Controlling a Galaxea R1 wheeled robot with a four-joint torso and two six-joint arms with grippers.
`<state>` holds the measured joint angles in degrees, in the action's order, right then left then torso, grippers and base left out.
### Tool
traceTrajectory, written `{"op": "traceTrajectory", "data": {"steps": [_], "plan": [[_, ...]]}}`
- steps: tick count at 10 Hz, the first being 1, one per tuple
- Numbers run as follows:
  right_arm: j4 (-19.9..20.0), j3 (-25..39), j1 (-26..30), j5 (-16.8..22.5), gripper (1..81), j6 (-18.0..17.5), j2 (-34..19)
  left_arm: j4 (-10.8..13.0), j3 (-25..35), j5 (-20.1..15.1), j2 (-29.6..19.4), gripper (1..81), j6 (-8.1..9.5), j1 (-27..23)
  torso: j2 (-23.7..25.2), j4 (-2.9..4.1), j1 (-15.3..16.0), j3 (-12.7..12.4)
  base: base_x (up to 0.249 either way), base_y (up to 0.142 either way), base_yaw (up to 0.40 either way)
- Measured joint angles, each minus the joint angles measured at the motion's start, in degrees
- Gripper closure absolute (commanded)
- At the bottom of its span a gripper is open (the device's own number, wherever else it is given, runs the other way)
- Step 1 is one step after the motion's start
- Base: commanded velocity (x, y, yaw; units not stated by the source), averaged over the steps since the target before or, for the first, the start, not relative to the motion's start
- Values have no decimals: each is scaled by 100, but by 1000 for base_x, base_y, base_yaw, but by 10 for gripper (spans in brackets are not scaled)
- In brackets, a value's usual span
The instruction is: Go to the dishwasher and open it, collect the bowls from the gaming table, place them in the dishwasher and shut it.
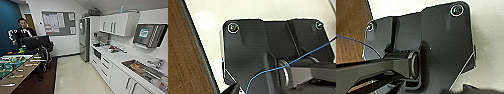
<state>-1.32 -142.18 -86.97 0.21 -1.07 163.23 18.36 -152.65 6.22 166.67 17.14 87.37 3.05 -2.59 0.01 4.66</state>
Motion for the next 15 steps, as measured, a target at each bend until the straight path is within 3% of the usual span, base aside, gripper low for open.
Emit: {"op": "traceTrajectory", "data": {"steps": [15], "plan": [[-55,-44,28,23,10,4,91,32,0,-22,50,10,-2,0,0,0,0,0,0,0,363]]}}
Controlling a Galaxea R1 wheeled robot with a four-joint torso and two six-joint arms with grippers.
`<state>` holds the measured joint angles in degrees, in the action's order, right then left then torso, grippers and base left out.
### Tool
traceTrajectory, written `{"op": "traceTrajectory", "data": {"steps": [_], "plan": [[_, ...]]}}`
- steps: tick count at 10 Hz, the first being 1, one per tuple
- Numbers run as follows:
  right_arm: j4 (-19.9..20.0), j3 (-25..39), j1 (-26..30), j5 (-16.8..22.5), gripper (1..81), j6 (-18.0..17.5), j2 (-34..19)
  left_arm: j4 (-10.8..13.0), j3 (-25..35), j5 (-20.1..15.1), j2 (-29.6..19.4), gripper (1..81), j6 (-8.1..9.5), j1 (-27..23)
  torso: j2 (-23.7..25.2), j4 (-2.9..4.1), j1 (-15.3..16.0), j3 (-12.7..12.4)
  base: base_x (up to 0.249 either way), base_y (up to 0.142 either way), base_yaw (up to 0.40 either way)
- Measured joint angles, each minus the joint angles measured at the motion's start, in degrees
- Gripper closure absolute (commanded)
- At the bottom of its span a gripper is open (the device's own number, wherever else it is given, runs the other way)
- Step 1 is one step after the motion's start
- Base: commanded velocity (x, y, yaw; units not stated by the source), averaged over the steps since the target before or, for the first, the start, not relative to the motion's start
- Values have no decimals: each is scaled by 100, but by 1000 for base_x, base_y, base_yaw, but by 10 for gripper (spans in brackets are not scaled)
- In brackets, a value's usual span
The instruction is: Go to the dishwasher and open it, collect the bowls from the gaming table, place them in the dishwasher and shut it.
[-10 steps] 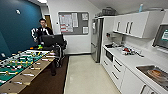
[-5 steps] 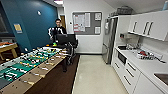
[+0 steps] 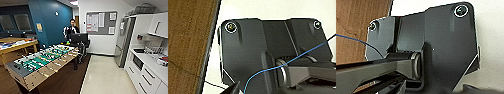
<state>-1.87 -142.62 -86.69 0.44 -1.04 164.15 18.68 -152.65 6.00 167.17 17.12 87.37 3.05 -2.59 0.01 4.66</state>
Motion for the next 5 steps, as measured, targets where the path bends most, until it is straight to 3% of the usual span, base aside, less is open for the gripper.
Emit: {"op": "traceTrajectory", "data": {"steps": [5], "plan": [[-72,-294,-11,-2,10,2,165,0,-2,-18,15,10,-41,0,0,0,0,0,0,0,363]]}}
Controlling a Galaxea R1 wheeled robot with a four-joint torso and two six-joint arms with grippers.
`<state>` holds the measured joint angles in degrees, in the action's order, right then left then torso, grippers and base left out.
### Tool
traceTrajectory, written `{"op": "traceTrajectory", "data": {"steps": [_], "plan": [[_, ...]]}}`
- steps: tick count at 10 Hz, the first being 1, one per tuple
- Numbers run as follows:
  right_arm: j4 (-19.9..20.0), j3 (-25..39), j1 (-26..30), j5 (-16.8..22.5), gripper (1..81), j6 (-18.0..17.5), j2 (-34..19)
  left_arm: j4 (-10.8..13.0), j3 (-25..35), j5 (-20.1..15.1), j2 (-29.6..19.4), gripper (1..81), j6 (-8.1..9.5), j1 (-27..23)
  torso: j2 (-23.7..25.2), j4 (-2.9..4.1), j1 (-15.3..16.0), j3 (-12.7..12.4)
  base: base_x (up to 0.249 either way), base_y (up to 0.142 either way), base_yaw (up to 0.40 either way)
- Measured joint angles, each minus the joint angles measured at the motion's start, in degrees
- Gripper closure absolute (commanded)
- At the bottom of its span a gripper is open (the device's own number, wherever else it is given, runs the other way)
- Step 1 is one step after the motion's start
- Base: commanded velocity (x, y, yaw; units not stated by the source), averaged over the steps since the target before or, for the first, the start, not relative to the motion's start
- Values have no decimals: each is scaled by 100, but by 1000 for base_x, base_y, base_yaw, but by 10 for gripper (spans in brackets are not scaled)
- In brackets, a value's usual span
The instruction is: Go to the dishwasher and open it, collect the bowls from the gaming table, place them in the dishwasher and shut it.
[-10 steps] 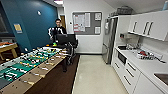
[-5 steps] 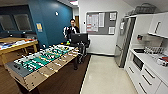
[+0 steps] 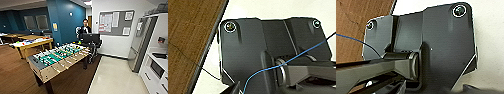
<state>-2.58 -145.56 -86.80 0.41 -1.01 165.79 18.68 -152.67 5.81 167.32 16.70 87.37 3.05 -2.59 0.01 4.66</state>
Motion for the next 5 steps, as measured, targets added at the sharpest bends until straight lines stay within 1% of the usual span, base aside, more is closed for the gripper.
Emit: {"op": "traceTrajectory", "data": {"steps": [5], "plan": [[-35,-43,-11,2,10,0,30,0,-61,-11,29,10,-20,0,2,0,0,0,0,0,363]]}}
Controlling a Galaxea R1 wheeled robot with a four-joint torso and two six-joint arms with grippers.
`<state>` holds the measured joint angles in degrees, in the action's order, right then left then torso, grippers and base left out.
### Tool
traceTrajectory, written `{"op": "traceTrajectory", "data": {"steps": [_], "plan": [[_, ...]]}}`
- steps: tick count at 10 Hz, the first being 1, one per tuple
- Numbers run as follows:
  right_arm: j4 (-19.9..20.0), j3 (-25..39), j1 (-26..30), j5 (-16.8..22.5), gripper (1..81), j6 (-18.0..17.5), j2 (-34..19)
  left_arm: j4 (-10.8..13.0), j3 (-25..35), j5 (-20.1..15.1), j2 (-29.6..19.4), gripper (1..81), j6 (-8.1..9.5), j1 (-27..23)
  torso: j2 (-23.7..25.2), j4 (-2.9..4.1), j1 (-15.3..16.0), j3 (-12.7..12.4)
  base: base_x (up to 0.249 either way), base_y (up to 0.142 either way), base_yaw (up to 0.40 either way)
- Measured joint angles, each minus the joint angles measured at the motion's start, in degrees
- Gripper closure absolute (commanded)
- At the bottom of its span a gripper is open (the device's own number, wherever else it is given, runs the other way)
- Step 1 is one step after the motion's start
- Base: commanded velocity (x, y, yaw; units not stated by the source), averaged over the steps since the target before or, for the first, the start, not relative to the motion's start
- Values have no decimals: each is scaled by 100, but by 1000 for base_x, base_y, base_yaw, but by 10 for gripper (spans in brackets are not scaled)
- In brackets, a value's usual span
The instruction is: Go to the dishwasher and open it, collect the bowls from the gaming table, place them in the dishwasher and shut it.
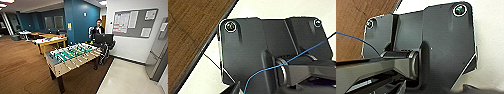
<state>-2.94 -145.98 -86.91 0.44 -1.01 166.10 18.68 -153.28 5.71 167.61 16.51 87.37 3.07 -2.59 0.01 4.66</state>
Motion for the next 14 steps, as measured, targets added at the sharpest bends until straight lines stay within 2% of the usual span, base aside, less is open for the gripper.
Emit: {"op": "traceTrajectory", "data": {"steps": [14], "plan": [[-15,-49,-9,2,10,11,59,-5,-50,7,63,10,0,13,0,0,-1,0,0,0,363]]}}
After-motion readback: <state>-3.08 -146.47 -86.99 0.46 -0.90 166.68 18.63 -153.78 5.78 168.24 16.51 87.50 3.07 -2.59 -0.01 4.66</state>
